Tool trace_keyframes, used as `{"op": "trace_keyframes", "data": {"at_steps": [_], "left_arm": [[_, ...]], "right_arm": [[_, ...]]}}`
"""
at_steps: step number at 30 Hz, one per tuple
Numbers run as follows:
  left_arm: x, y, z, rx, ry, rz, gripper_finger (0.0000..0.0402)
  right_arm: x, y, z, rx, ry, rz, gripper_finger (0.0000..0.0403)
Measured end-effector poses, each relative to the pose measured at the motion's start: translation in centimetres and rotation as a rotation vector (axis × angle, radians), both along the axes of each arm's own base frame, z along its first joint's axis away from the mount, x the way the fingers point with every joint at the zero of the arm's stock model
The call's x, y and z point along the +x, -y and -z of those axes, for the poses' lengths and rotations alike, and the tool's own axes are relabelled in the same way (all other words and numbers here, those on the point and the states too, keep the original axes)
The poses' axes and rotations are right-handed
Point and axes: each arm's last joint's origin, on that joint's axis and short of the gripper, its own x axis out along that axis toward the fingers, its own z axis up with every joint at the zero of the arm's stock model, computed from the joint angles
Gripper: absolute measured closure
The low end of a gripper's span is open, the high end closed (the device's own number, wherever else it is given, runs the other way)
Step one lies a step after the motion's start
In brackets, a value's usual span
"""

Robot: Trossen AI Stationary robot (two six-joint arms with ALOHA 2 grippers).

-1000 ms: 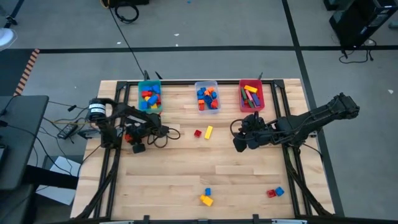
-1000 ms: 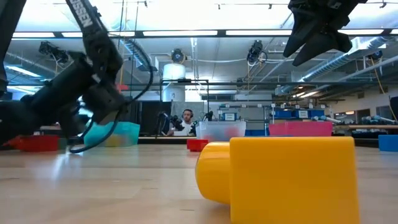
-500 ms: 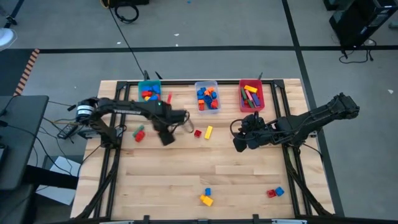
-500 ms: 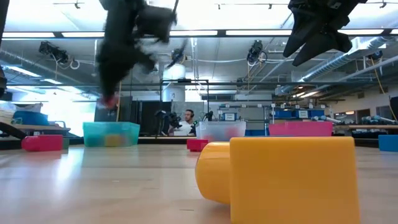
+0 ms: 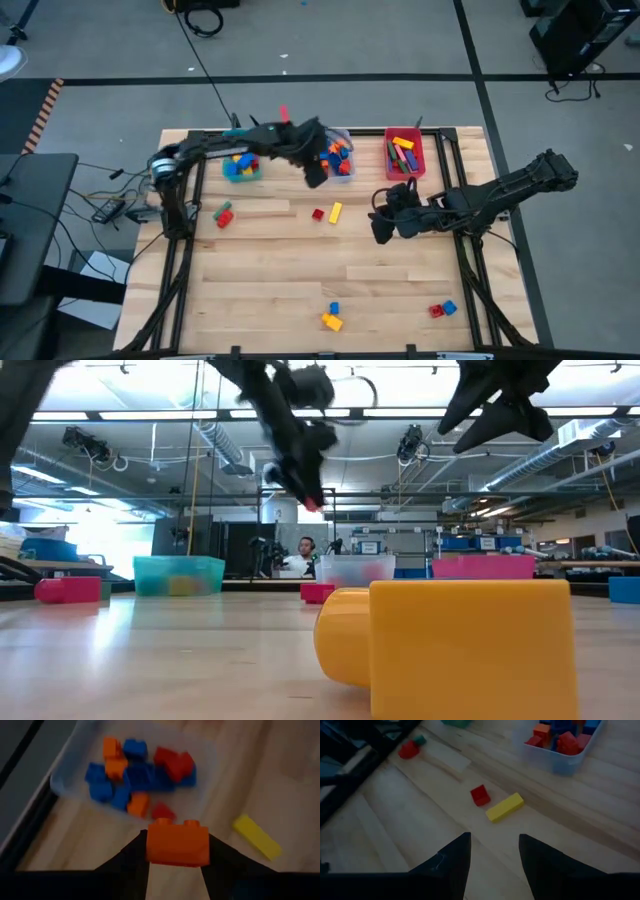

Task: Sort blocks by size
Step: Put the orange 4 stud game piece into the transparent bin

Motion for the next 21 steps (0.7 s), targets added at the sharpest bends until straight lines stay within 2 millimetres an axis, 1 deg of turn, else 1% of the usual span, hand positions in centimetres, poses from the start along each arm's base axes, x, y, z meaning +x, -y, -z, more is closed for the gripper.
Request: {"op": "trace_keyframes", "data": {"at_steps": [5, 7, 10, 13, 21], "left_arm": [[3.3, -3.6, 2.2, 0.000, -0.002, 0.015, 0.0241], [4.3, -4.6, 3.1, -0.025, -0.003, 0.023, 0.0235], [5.3, -5.6, 4.1, -0.046, 0.000, 0.022, 0.0228], [5.5, -6.3, 4.4, -0.041, -0.002, 0.012, 0.0222], [5.1, -7.5, 4.4, 0.000, -0.011, 0.048, 0.0199]], "right_arm": [[0.2, 0.0, -0.2, 0.032, 0.042, 0.030, 0.0222], [0.2, 0.0, -0.2, 0.040, 0.053, 0.054, 0.0222], [0.2, 0.1, -0.2, 0.057, 0.069, 0.089, 0.0222], [0.2, 0.1, -0.2, 0.081, 0.082, 0.114, 0.0222], [0.2, 0.2, -0.2, 0.090, 0.109, 0.168, 0.0225]]}}
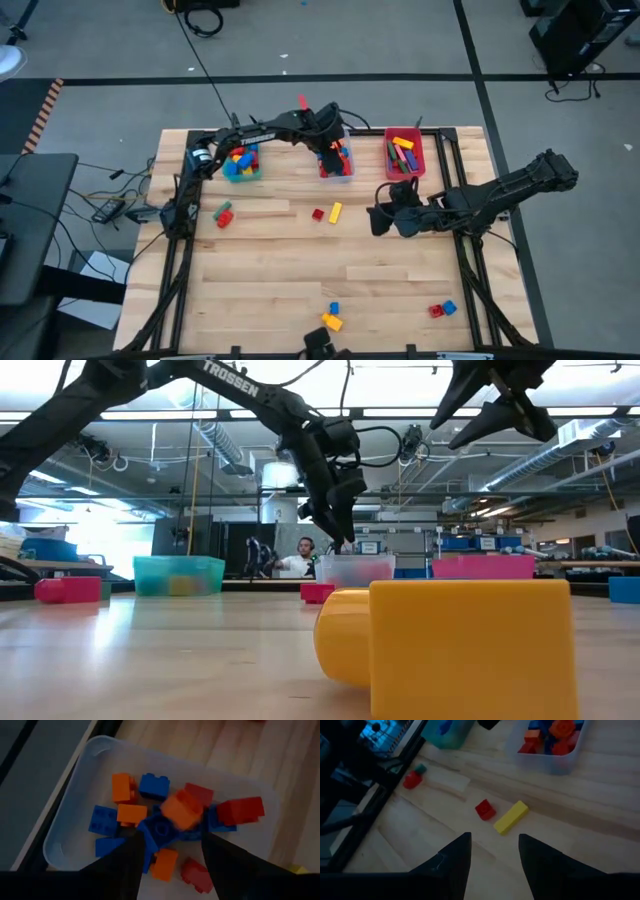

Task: Sort blocks by size
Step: Put the orange 4 stud game piece into the transparent bin, then put the red 4 stud game piece into the transparent bin

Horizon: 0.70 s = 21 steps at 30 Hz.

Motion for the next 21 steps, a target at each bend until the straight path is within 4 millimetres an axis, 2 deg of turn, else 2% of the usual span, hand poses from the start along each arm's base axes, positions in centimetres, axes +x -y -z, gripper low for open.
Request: {"op": "trace_keyframes", "data": {"at_steps": [5, 13, 17, 21], "left_arm": [[0.0, -0.1, 0.2, 0.022, 0.001, -0.011, 0.0169], [0.3, -0.2, -2.7, 0.029, 0.046, -0.052, 0.0157], [0.3, 1.1, -4.2, -0.028, 0.094, -0.004, 0.0160], [0.7, 3.4, -6.3, -0.016, 0.169, 0.029, 0.0165]], "right_arm": [[0.0, 0.0, 0.0, -0.002, 0.010, 0.021, 0.0224], [-0.1, 0.1, 0.1, -0.006, -0.003, 0.021, 0.0226], [-0.4, -0.2, 0.3, 0.037, -0.032, 0.016, 0.0229], [-1.2, -1.0, 0.8, 0.098, -0.104, -0.013, 0.0230]]}}
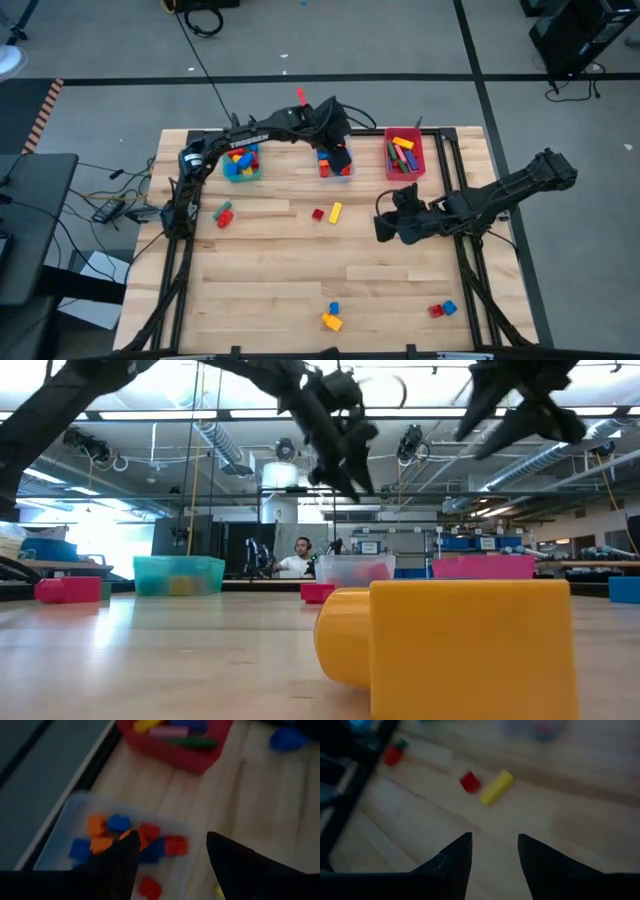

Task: Sort blocks by size
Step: Put the red 4 stud game piece into the transparent bin

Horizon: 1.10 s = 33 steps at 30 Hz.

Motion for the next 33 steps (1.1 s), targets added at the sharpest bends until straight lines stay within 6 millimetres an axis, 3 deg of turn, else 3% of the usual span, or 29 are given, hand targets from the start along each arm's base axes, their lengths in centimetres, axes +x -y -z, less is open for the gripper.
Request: {"op": "trace_keyframes", "data": {"at_steps": [8, 14, 18, 21, 27, 33], "left_arm": [[1.5, 5.8, -2.8, 0.124, 0.106, 0.012, 0.0174], [2.1, 9.7, 0.4, 0.077, 0.153, -0.034, 0.0174], [1.1, 12.8, 2.6, 0.028, 0.217, -0.061, 0.0174], [-0.6, 15.2, 3.6, 0.049, 0.275, -0.121, 0.0174], [-5.2, 19.6, 3.4, 0.056, 0.391, -0.180, 0.0174], [-10.1, 22.5, 3.1, 0.075, 0.429, -0.221, 0.0174]], "right_arm": [[-1.7, -2.4, 0.5, 0.039, -0.067, -0.058, 0.0231], [-2.9, -4.4, 0.5, 0.041, -0.077, -0.150, 0.0231], [-3.8, -5.7, 0.6, 0.065, -0.084, -0.193, 0.0231], [-4.3, -6.6, 0.6, 0.101, -0.091, -0.240, 0.0230], [-4.4, -7.3, 0.7, 0.041, -0.097, -0.338, 0.0229], [-2.1, -7.4, 1.2, -0.089, -0.092, -0.544, 0.0208]]}}
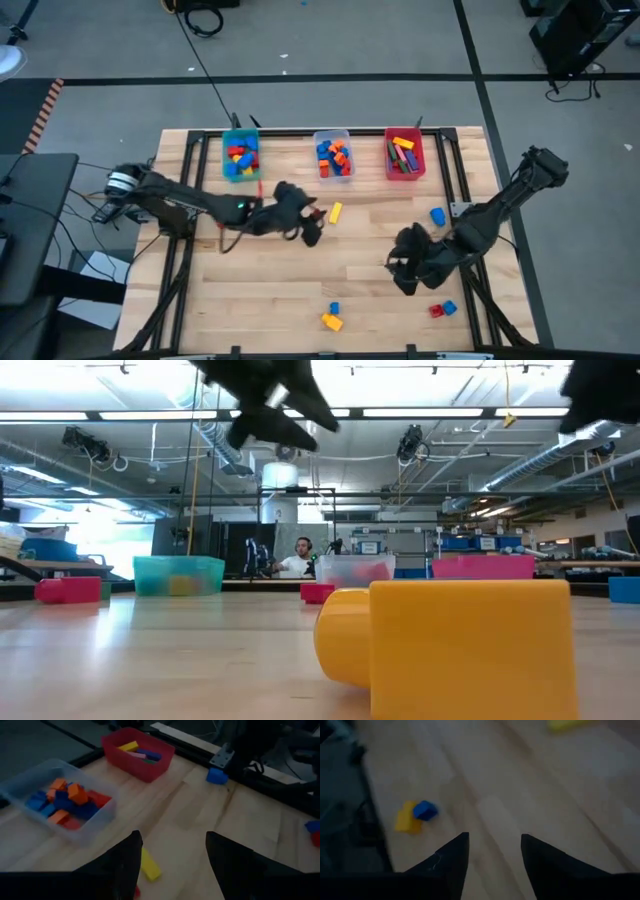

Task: Sort blocks by size
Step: Put the red 4 stud game piece into the transparent bin

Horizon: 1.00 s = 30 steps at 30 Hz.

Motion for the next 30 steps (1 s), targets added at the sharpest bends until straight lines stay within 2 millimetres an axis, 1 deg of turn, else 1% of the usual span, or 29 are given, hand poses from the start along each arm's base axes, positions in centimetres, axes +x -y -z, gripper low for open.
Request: {"op": "trace_keyframes", "data": {"at_steps": [3, 7, 10, 13, 15, 17, 19, 21, 26, 30], "left_arm": [[-2.2, 1.2, 0.4, -0.003, 0.000, 0.014, 0.0174], [-4.7, 2.1, 1.3, -0.048, -0.022, 0.027, 0.0174], [-6.5, 2.7, 2.2, -0.084, -0.065, 0.032, 0.0174], [-7.9, 3.4, 2.6, -0.113, -0.072, 0.053, 0.0175], [-8.6, 3.9, 2.7, -0.120, -0.072, 0.075, 0.0175], [-9.0, 4.3, 2.8, -0.125, -0.074, 0.092, 0.0175], [-9.3, 4.7, 3.0, -0.117, -0.091, 0.109, 0.0175], [-9.4, 4.9, 2.9, -0.118, -0.089, 0.118, 0.0175], [-9.5, 5.1, 2.9, -0.114, -0.088, 0.128, 0.0175], [-9.4, 5.1, 2.9, -0.111, -0.089, 0.131, 0.0175]], "right_arm": [[2.4, -0.1, 0.0, 0.008, 0.048, -0.089, 0.0184], [6.0, 0.0, -0.2, -0.019, -0.035, -0.167, 0.0149], [8.9, -0.1, -0.2, -0.025, -0.166, -0.204, 0.0130], [11.2, -0.4, 0.3, 0.024, -0.390, -0.236, 0.0120], [12.3, -0.8, 0.8, 0.062, -0.549, -0.229, 0.0118], [12.7, -1.2, 1.8, 0.084, -0.746, -0.191, 0.0118], [12.9, -2.1, 2.8, 0.100, -0.889, -0.169, 0.0119], [12.5, -3.1, 3.7, 0.101, -0.998, -0.164, 0.0121], [11.3, -6.9, 5.6, 0.108, -1.052, -0.195, 0.0119], [9.7, -9.0, 6.4, 0.135, -1.069, -0.193, 0.0120]]}}
